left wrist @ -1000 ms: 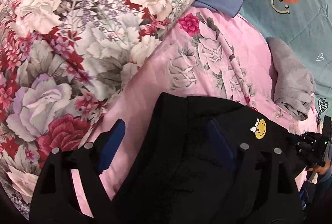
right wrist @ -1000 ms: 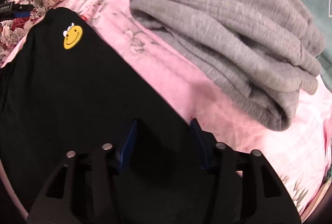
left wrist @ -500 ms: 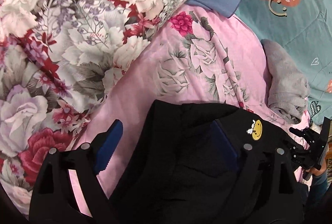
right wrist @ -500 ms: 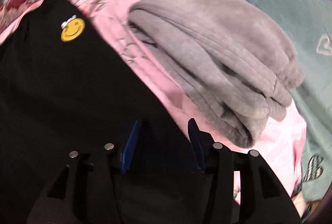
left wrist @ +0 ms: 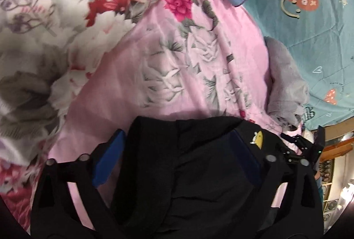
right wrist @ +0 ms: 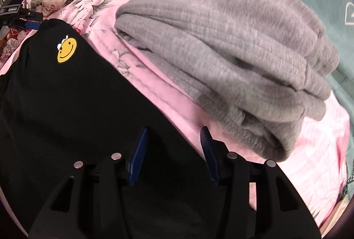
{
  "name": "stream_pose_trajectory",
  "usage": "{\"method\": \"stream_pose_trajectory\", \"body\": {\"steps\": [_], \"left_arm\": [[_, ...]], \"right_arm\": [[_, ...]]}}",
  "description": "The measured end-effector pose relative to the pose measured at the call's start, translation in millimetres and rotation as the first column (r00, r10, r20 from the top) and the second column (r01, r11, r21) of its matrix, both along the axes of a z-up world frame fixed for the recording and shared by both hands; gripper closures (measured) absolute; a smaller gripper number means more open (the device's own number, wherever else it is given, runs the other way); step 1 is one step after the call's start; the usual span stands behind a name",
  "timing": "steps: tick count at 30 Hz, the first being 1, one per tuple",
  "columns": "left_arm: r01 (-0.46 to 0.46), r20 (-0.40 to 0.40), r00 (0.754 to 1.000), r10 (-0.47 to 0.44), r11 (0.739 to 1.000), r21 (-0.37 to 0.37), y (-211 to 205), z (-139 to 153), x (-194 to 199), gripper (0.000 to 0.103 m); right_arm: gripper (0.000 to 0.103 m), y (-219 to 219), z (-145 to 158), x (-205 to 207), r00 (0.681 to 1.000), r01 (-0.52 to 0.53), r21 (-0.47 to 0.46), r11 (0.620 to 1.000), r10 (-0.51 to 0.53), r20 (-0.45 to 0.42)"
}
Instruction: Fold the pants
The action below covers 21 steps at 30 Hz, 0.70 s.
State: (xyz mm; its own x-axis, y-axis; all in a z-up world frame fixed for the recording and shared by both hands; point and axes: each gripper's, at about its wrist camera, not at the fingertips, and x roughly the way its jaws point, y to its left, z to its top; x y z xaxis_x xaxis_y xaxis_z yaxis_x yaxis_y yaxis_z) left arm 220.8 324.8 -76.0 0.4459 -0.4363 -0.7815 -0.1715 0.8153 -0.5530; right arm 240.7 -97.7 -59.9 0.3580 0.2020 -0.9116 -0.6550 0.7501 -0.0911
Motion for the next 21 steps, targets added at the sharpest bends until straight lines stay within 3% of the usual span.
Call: {"method": "stream_pose_trajectory", "body": {"steps": [5, 6, 9, 12, 14, 15, 17, 18, 19, 20, 21], "left_arm": [[0.038, 0.012, 0.999, -0.039, 0.998, 0.055, -16.1, 3.2, 5.6, 0.005], [0.05, 0.013, 0.999, -0.051, 0.997, 0.063, -19.6, 4.0, 4.4, 0.016], [0.114, 0.001, 0.993, -0.114, 0.99, 0.088, -36.1, 5.8, 1.3, 0.048], [0.125, 0.014, 0.992, -0.128, 0.982, 0.144, -42.9, 8.9, 0.4, 0.052], [0.099, 0.015, 0.995, -0.102, 0.986, 0.134, -38.3, 8.0, 2.6, 0.052], [0.085, 0.015, 0.996, -0.088, 0.989, 0.121, -35.2, 6.3, 3.8, 0.047], [0.077, 0.013, 0.997, -0.079, 0.993, 0.091, -32.0, 1.0, 4.9, 0.041], [0.074, 0.019, 0.997, -0.076, 0.992, 0.105, -33.4, 0.0, 5.0, 0.043], [0.069, 0.025, 0.997, -0.072, 0.991, 0.119, -33.1, 1.0, 3.7, 0.045], [0.054, 0.027, 0.998, -0.058, 0.987, 0.149, -35.3, 2.5, 3.5, 0.056], [0.047, 0.026, 0.998, -0.051, 0.987, 0.155, -35.2, 3.1, 3.0, 0.059]], "right_arm": [[0.062, -6.2, -1.3, -2.7, 1.0, -0.005, 0.015, 1.0, 0.005, -0.02], [0.064, -8.0, -0.9, -3.3, 1.0, -0.002, 0.018, 1.0, 0.002, -0.023], [0.085, -7.2, 1.1, -4.7, 1.0, -0.008, 0.025, 1.0, 0.009, -0.025], [0.09, -4.3, 1.2, -5.5, 0.999, -0.02, 0.011, 1.0, 0.02, -0.03], [0.09, -5.3, 2.4, -4.9, 0.999, -0.02, 0.007, 1.0, 0.02, -0.025], [0.088, -6.1, 2.0, -4.7, 0.999, -0.024, 0.015, 1.0, 0.025, -0.047], [0.057, -4.9, 0.6, -7.2, 0.999, -0.031, -0.014, 0.999, 0.031, -0.028], [0.049, -1.1, -1.1, -7.9, 0.999, -0.037, -0.034, 0.999, 0.037, -0.004], [0.051, 0.7, -2.9, -9.4, 0.999, -0.049, -0.04, 0.998, 0.049, -0.002], [0.057, 1.2, -2.9, -10.0, 0.999, -0.053, -0.025, 0.998, 0.053, -0.005], [0.082, 1.5, -2.0, -9.5, 0.998, -0.056, 0.002, 0.998, 0.056, -0.032]]}}
